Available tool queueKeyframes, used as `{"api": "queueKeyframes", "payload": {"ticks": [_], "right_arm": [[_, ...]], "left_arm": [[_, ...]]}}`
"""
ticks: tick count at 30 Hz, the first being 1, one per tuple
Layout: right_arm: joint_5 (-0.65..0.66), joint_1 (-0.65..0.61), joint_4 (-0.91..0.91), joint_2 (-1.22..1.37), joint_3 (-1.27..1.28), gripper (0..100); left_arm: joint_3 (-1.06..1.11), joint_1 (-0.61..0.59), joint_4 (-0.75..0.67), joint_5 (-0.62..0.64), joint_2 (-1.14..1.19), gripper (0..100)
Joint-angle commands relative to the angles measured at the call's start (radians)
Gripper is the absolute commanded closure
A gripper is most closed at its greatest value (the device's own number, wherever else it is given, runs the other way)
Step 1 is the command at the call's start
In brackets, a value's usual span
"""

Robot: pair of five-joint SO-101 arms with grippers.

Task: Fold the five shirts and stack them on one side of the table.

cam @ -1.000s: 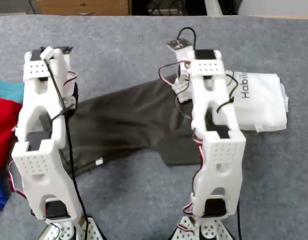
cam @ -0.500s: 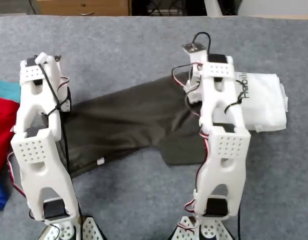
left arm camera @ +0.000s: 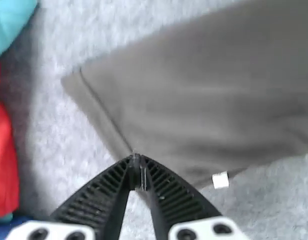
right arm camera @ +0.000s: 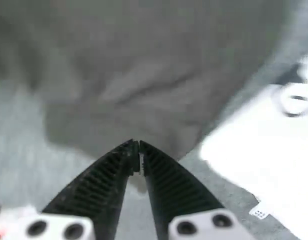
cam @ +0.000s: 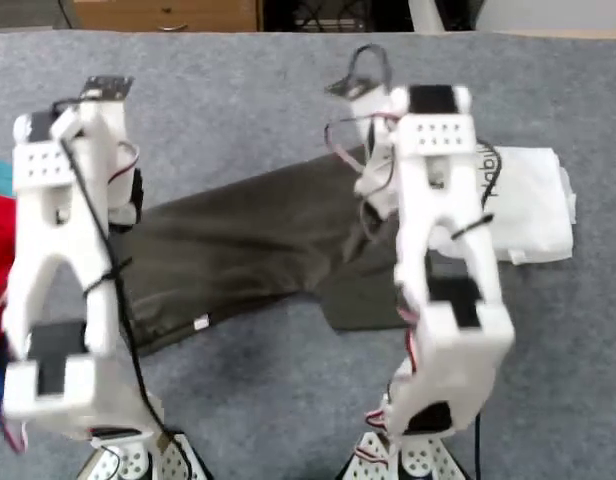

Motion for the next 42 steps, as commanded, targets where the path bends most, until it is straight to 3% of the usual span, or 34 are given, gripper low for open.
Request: {"api": "queueKeyframes", "payload": {"ticks": [1, 7, 11, 14, 21, 32, 36, 42], "right_arm": [[0.160, -0.043, -0.026, -0.286, 0.315, 98.4], [0.362, -0.048, -0.161, -0.605, 0.753, 97.9], [0.465, -0.048, -0.239, -0.746, 0.995, 88.4], [0.489, -0.048, -0.327, -0.800, 1.139, 82.6], [0.489, -0.072, -0.592, -0.759, 1.330, 82.2], [0.489, -0.091, -0.905, -0.467, 1.369, 85.2], [0.489, -0.068, -0.868, -0.420, 1.290, 98.9], [0.489, -0.003, -0.700, -0.407, 1.102, 98.5]], "left_arm": [[0.223, -0.047, -0.074, -0.025, -0.209, 97], [0.493, -0.071, -0.133, -0.152, -0.338, 97], [0.578, -0.071, -0.133, -0.161, -0.379, 97], [0.621, -0.071, -0.132, -0.161, -0.388, 97], [0.691, -0.070, -0.153, -0.157, -0.381, 97], [0.803, -0.073, -0.224, -0.158, -0.387, 97], [0.802, -0.110, -0.226, -0.161, -0.388, 97], [0.796, -0.151, -0.229, -0.163, -0.388, 97]]}}
